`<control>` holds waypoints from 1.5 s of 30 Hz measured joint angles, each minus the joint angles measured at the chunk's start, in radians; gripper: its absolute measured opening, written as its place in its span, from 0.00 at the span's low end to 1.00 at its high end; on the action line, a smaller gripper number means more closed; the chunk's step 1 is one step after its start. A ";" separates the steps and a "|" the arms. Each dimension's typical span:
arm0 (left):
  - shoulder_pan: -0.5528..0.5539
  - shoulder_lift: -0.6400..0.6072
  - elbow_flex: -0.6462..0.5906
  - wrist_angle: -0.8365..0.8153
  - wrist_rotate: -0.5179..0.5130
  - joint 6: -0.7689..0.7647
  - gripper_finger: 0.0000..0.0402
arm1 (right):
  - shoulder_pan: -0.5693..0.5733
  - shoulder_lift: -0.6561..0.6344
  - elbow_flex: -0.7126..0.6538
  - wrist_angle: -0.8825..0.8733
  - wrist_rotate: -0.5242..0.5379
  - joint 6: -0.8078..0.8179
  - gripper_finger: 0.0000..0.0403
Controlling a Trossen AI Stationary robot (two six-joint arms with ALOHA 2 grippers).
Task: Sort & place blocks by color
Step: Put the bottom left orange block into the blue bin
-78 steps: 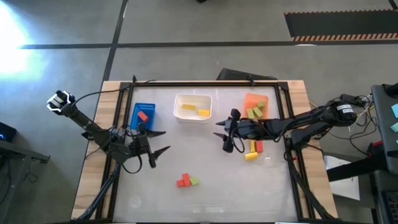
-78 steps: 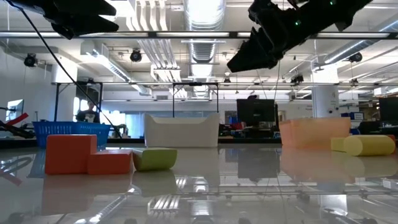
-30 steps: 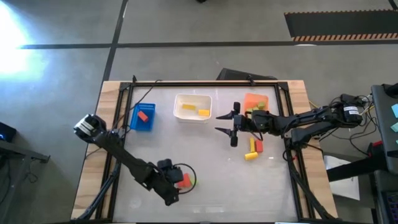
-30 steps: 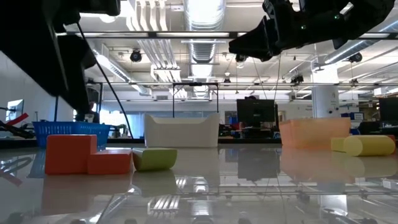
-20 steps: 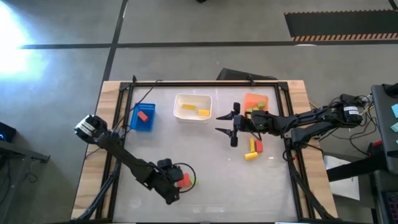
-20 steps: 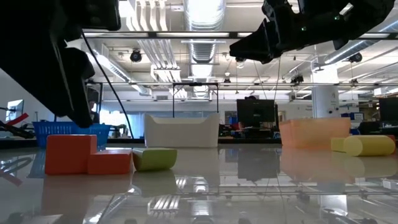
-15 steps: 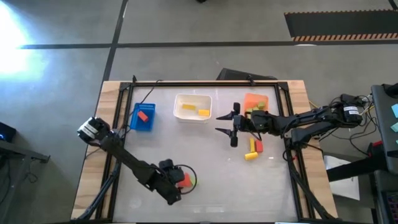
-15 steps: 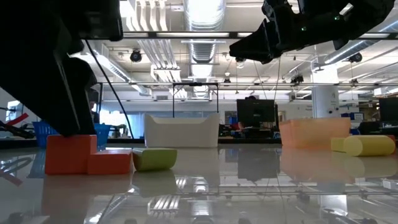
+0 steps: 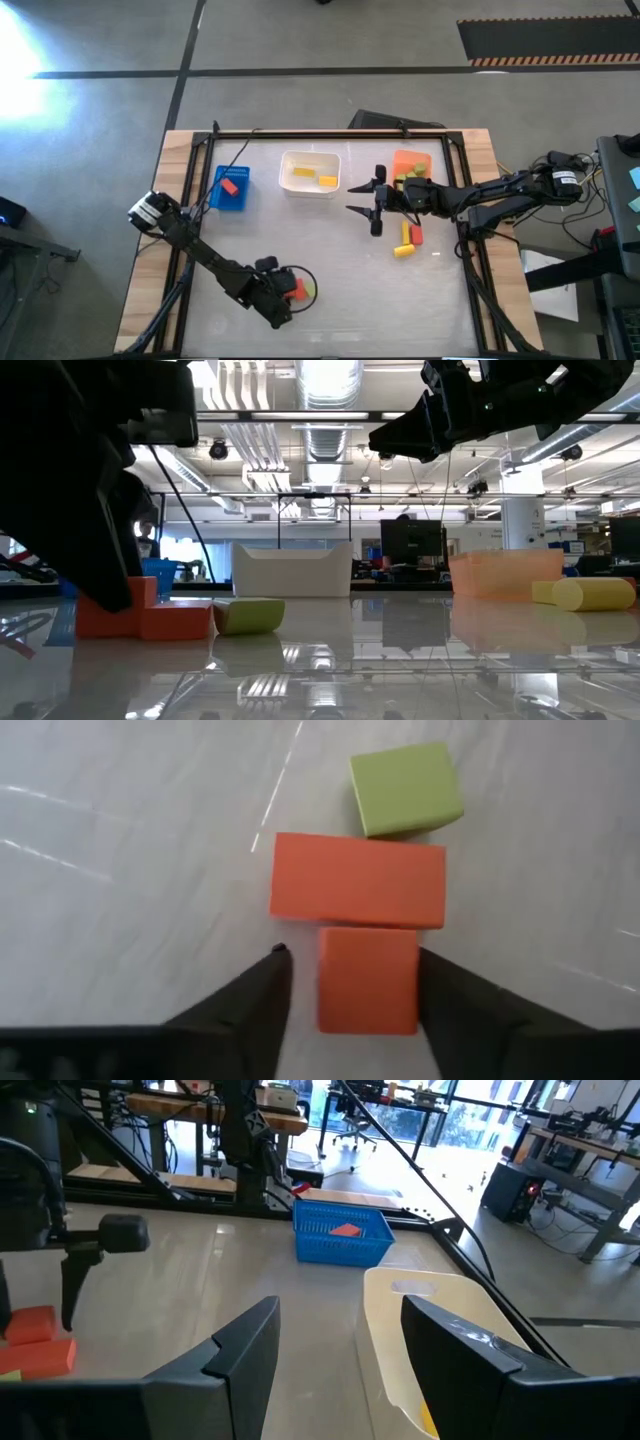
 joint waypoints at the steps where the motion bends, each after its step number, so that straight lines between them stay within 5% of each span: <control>1: 0.000 -0.001 0.000 -0.005 0.002 0.000 0.40 | 0.000 0.000 0.000 0.000 0.000 0.000 0.50; 4: 0.002 -0.016 0.000 -0.036 0.023 0.001 0.28 | 0.000 0.000 0.000 0.000 0.000 0.001 0.50; 13: 0.071 -0.235 -0.021 -0.355 0.023 0.010 0.29 | 0.000 0.000 0.000 0.000 0.000 0.011 0.50; 21: 0.263 -0.555 -0.180 -0.560 -0.159 0.001 0.29 | 0.000 0.000 0.000 -0.001 0.000 0.020 0.50; 31: 0.725 -0.812 -0.435 -0.560 -0.216 0.039 0.29 | 0.000 0.000 0.000 -0.001 0.000 0.018 0.50; 37: 0.919 -0.821 -0.473 -0.446 -0.274 0.180 0.29 | 0.000 0.000 0.000 -0.001 0.001 0.016 0.50; 45: 1.047 -0.756 -0.494 -0.307 -0.276 0.290 0.29 | 0.000 0.000 0.000 -0.004 0.001 0.017 0.50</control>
